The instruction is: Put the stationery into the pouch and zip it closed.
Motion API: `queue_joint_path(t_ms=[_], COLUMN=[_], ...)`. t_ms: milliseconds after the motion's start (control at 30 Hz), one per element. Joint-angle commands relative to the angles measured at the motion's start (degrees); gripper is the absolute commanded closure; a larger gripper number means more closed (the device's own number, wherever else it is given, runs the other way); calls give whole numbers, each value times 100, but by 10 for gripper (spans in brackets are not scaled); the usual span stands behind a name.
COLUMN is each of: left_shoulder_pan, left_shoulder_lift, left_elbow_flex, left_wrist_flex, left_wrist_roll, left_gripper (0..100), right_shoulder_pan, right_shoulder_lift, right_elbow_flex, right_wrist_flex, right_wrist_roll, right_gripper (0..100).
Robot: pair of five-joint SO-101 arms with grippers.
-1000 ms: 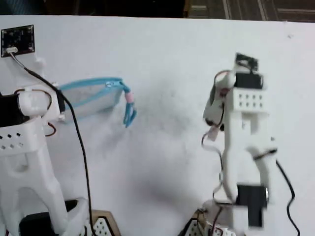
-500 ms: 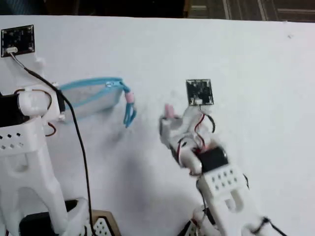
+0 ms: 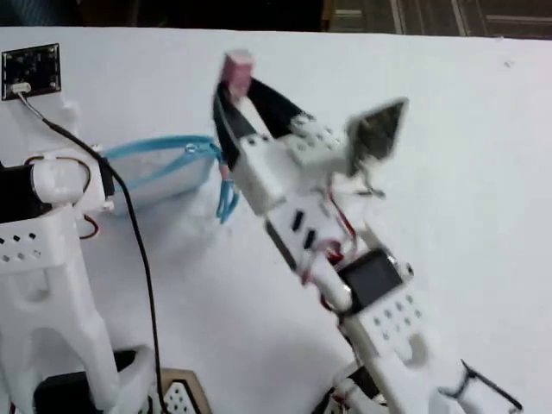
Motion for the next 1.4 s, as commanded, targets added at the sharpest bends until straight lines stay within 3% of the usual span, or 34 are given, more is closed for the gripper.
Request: queue_joint_path(t_ms=[0, 167, 700, 900, 1133, 1367], left_shoulder_pan=[31, 31, 31, 31, 31, 31], left_shoulder_lift=[-136, -136, -136, -127, -127, -127], left_elbow_flex=[-123, -132, -141, -141, -141, -141], left_wrist_flex=[-70, -70, -79, -79, -79, -79], left_wrist_roll=[-44, -44, -9, -9, -9, 132], left_gripper=[978, 978, 978, 978, 978, 978], right_shoulder_pan=[-444, -989, -989, -989, -804, -848], right_shoulder_lift=[593, 1130, 1200, 1209, 1209, 1147], right_elbow_flex=[-325, -255, 712, 1468, 1512, 1424], right_wrist_flex=[-497, -620, -901, -1930, -2088, -1103], right_wrist_roll=[-26, -26, 62, 1222, 1486, 1820], right_gripper=[982, 982, 982, 982, 980, 763])
